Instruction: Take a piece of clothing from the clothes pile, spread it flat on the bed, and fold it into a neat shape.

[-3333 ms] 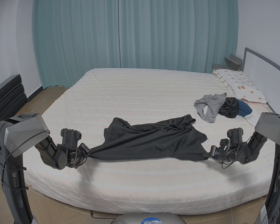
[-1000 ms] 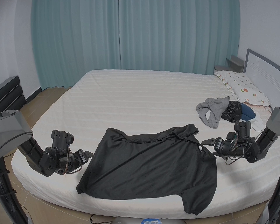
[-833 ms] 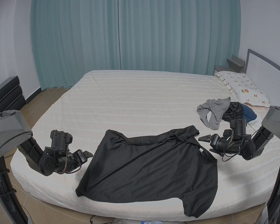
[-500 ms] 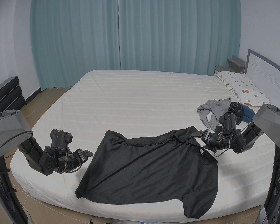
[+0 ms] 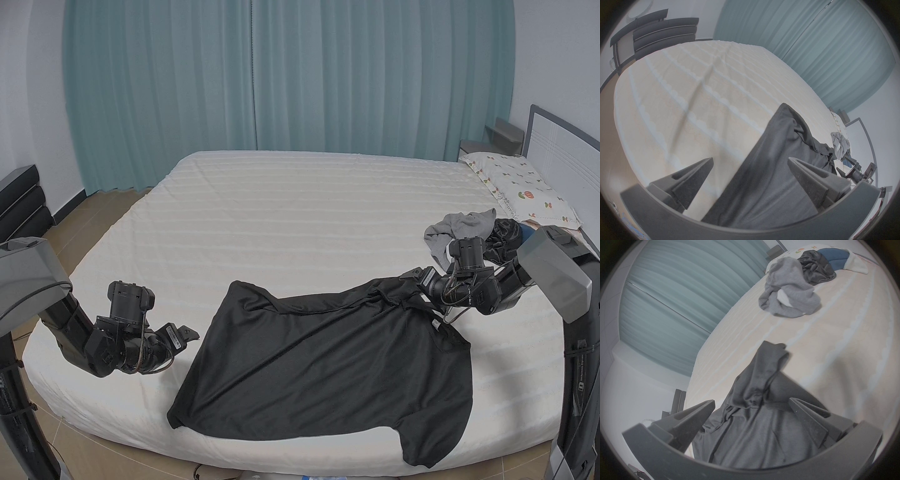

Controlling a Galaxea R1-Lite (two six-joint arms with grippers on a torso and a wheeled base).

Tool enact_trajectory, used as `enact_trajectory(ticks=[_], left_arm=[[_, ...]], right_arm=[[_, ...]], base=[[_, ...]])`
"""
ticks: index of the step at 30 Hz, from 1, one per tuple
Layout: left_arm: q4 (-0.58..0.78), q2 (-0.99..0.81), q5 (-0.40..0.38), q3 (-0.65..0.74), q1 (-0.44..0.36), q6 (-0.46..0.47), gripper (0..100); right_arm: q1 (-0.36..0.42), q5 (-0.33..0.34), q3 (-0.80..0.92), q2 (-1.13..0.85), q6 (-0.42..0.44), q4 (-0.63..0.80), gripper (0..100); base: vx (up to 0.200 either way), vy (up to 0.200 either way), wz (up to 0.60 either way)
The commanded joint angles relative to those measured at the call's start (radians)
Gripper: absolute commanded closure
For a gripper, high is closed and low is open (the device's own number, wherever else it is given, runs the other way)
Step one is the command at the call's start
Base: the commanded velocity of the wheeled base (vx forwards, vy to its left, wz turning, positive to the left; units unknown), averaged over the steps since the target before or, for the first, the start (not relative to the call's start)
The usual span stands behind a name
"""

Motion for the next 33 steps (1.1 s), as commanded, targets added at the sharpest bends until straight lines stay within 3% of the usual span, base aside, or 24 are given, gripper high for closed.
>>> enact_trajectory(ticks=[1,17,18,28,33], left_arm=[[-0.004,0.007,-0.004,0.007,-0.002,0.001,0],[-0.006,0.009,-0.007,0.003,-0.002,-0.001,0],[-0.006,0.009,-0.006,0.001,-0.002,-0.001,0],[-0.007,0.010,-0.006,-0.017,-0.001,-0.001,0],[-0.007,0.012,-0.006,-0.032,-0.008,-0.002,0]], right_arm=[[0.002,-0.019,-0.114,0.100,0.002,0.025,0],[0.008,-0.085,-0.311,0.195,0.000,0.123,0],[0.008,-0.087,-0.317,0.195,0.000,0.126,100],[0.006,-0.090,-0.430,0.217,0.011,0.138,100],[0.006,-0.154,-0.550,0.257,0.038,0.114,100]], base=[[0.000,0.000,0.00],[0.000,0.000,0.00],[0.000,0.000,0.00],[0.000,0.000,0.00],[0.000,0.000,0.00]])
